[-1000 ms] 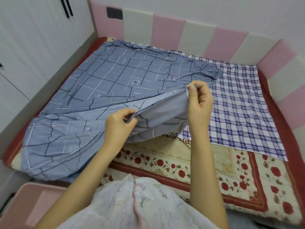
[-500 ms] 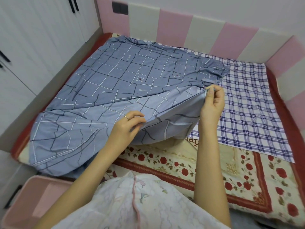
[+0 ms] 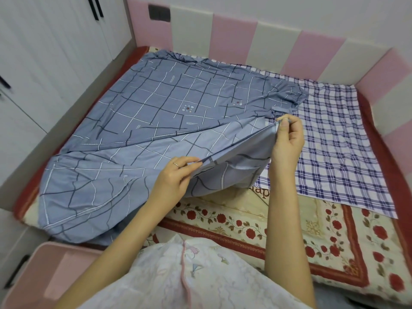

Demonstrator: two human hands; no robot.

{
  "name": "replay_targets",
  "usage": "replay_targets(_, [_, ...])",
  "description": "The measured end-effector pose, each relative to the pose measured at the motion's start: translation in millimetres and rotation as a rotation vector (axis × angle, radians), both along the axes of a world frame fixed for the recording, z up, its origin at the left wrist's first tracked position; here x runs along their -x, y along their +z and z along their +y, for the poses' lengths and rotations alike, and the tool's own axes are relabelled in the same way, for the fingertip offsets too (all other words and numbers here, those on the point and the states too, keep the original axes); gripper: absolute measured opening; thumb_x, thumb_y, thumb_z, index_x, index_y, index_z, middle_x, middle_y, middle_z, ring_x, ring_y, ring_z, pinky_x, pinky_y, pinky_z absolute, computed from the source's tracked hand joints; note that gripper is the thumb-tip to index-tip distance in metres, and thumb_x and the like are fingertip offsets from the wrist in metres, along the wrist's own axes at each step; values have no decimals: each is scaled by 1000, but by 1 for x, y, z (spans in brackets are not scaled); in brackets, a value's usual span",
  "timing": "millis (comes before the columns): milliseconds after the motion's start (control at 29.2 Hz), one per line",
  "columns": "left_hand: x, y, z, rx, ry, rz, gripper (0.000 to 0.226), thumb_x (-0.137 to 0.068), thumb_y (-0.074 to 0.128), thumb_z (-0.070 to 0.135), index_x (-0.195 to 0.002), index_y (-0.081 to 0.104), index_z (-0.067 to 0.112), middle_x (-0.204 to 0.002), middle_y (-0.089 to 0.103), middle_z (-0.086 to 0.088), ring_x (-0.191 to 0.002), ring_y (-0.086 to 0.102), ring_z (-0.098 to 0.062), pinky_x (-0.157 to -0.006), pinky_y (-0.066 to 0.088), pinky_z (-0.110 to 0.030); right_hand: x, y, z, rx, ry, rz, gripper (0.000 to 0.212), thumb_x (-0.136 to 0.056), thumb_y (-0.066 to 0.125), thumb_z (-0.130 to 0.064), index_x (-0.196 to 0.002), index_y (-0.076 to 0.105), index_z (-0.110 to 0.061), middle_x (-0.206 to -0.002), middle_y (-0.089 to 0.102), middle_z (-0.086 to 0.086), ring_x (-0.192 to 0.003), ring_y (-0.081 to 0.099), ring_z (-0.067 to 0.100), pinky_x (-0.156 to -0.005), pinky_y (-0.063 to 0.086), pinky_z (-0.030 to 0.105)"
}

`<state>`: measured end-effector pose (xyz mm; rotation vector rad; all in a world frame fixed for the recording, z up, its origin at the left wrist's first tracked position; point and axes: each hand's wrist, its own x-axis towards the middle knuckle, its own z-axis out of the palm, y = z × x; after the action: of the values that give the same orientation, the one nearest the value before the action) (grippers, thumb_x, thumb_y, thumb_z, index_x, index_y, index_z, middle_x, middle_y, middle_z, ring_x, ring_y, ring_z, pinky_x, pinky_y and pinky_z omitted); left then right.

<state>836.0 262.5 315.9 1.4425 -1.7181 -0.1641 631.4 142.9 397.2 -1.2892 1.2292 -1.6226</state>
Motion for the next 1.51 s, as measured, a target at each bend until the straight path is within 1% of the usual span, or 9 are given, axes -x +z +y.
replay_targets(206, [3,10,1,20,193,148,12,-76,72,13,-87,76,12,-89,70,4,-88,58,-5,-84,47,-27,-6,5,5,22,54,-9,24,-99,42,-5,-84,51,-21,-79,49,-8,-66,44,-8,-67,36,9])
replay_targets(377, [-4,14,0,-41,267,275,16,-75,74,-1,-85,76,12,-86,70,6,-83,66,-8,-80,55,-32,-11,-2,4,11,-1,73,24,-96,46,-10,-81,54,-26,-72,50,-13,-64,44,-4,-66,37,15])
replay_targets(514, [-13,23,-4,-15,268,331,18,-75,71,-7,-83,75,9,-83,70,3,-81,65,-1,-79,51,-14,-12,-5,2,-10,-62,76,27,-95,47,-8,-78,54,-28,-74,53,-13,-66,48,-7,-68,38,12])
replay_targets(891, [-11,35,-4,-176,276,513,26,-81,70,7,-78,66,32,-79,67,23,-77,61,3,-72,47,-13,-9,-13,-5,-151,-73,123,20,-95,44,-3,-82,56,-14,-78,55,-13,-68,49,-14,-70,38,10])
replay_targets(1028, [-13,37,-7,-203,295,614,24,-82,70,8,-91,66,31,-80,66,11,-74,58,-6,-72,48,-20,-13,-5,-3,-229,77,246,26,-93,44,-3,-77,53,-22,-73,49,-12,-58,44,-10,-63,35,15])
replay_targets(1131, [-14,39,-12,-236,288,567,17,-82,70,9,-81,70,26,-82,69,13,-70,56,-5,-72,47,-22,-23,2,12,-286,385,446,6,-87,63,-31,-83,61,-27,-75,57,-10,-66,48,-1,-66,39,22])
replay_targets(1268, [-9,46,-18,-222,206,462,19,-81,69,5,-77,70,24,-78,67,13,-65,54,2,-64,41,-13,-52,2,36,-277,811,841,56,-67,77,-50,-116,60,-31,-113,54,-8,-105,53,1,-88,41,20])
replay_targets(1371, [-10,52,-21,-204,155,420,17,-79,70,5,-80,71,22,-76,66,11,-64,53,-1,-63,40,-15,-76,-4,48,-109,663,1083,28,-81,65,-39,-106,62,-28,-100,64,-6,-95,59,15,-71,45,30])
replay_targets(1508, [-22,55,-18,-165,140,376,11,-79,70,7,-84,72,17,-79,66,9,-65,53,-2,-63,39,-13,-84,-3,50,-10,552,1014,18,-84,50,-19,-90,65,-28,-70,55,-7,-76,55,19,-57,36,30])
